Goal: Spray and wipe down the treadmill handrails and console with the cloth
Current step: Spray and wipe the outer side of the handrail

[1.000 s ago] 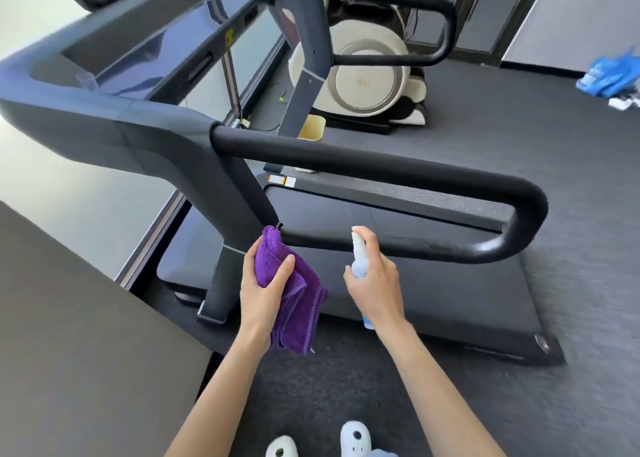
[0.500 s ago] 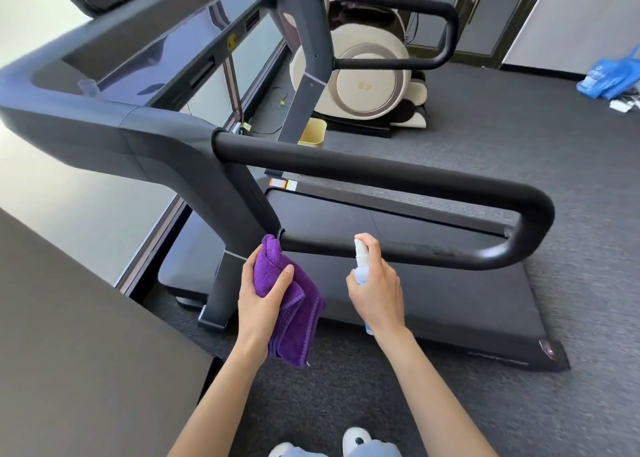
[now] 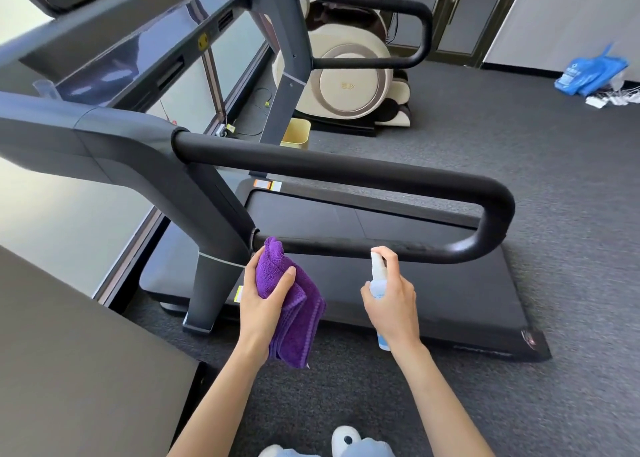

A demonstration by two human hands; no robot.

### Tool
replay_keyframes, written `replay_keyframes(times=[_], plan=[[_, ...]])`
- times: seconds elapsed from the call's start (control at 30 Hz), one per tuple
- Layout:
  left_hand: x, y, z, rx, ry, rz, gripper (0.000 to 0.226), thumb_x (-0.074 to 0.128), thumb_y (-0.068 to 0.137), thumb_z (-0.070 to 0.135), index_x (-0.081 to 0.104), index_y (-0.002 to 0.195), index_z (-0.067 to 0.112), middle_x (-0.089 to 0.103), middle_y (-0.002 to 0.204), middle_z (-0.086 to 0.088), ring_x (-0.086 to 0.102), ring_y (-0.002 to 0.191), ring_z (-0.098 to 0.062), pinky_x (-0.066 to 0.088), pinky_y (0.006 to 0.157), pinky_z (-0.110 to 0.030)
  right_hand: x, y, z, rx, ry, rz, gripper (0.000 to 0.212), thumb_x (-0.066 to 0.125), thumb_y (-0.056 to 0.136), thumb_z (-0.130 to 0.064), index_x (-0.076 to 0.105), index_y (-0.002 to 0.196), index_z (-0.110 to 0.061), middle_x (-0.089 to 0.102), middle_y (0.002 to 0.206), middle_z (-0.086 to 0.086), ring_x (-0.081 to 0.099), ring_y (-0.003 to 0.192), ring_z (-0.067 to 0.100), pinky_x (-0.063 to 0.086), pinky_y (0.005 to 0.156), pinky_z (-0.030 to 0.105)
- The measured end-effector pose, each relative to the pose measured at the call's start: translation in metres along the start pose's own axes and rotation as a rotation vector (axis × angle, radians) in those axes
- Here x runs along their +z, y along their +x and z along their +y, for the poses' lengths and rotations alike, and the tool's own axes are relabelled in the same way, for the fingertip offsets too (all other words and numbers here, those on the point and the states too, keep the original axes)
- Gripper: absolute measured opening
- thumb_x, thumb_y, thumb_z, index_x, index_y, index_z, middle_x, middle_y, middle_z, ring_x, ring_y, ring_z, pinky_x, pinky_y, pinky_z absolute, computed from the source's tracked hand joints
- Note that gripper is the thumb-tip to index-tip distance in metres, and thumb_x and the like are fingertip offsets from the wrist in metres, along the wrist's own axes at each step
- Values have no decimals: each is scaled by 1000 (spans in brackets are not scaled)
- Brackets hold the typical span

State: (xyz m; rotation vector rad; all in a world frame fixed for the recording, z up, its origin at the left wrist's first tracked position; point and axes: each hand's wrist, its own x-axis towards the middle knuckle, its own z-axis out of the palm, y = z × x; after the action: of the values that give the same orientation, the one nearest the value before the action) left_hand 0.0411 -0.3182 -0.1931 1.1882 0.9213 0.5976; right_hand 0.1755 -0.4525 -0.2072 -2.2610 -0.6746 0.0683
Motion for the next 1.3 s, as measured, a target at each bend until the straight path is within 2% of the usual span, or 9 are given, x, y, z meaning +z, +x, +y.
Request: replay_keyframes(times=[0.17,0.33,0.6,0.8,0.87,0.97,1.1,1.2,1.3], plan=[[10,-6,-2,7,3,3,52,72,84,35,49,130,45,60,121,13,62,107,-12,53,94,-39,-5,2,6,25,42,84,57,62,79,3,47,127,-22,55,77,-3,49,66,25,35,62,31],[21,-11,-6,-5,16,2,53,72,81,39,48,128,47,59,120,14,62,108,-13,54,93,-40,-23,0,18,-6,40,75,62,62,82,1,41,134,-27,61,92,0,52,73,24,41,64,34],[46,-19,-10,10,6,11,47,71,85,30,49,125,45,59,113,21,62,99,-1,52,81,-23,-56,0,49,78,27,159,62,59,83,0,40,133,-30,66,92,8,59,76,35,40,64,34],[54,-23,-17,0,11,-1,48,72,84,32,50,125,45,61,115,15,64,104,-11,54,90,-34,-63,2,64,128,21,176,60,58,82,1,42,133,-26,63,92,5,57,80,36,39,67,36],[54,-24,-20,-1,21,-7,50,73,82,36,51,126,47,61,119,12,63,106,-13,53,93,-40,-63,4,65,121,44,183,58,59,81,4,46,131,-23,60,87,0,55,77,35,37,68,35],[55,-26,-22,-2,32,-4,54,73,75,45,51,123,50,61,120,12,63,107,-14,53,95,-43,-63,7,63,127,81,203,57,61,78,6,49,128,-19,60,83,2,51,72,31,36,68,34],[54,-26,-24,-2,12,7,52,73,75,44,51,122,50,62,120,11,63,106,-16,54,92,-42,-61,11,58,45,65,192,60,60,79,6,47,132,-19,65,99,4,56,77,32,39,68,33],[50,-25,-25,-18,-3,37,52,73,76,44,52,124,40,62,121,5,63,107,-17,54,93,-42,-58,14,52,11,56,144,62,59,81,5,44,135,-21,66,110,6,61,85,37,46,68,38],[43,-22,-23,-29,-1,102,38,70,83,42,51,114,32,61,117,-3,63,105,-20,53,93,-45,-52,14,43,-32,53,110,63,62,82,6,44,137,-19,67,117,6,64,90,38,52,73,43]])
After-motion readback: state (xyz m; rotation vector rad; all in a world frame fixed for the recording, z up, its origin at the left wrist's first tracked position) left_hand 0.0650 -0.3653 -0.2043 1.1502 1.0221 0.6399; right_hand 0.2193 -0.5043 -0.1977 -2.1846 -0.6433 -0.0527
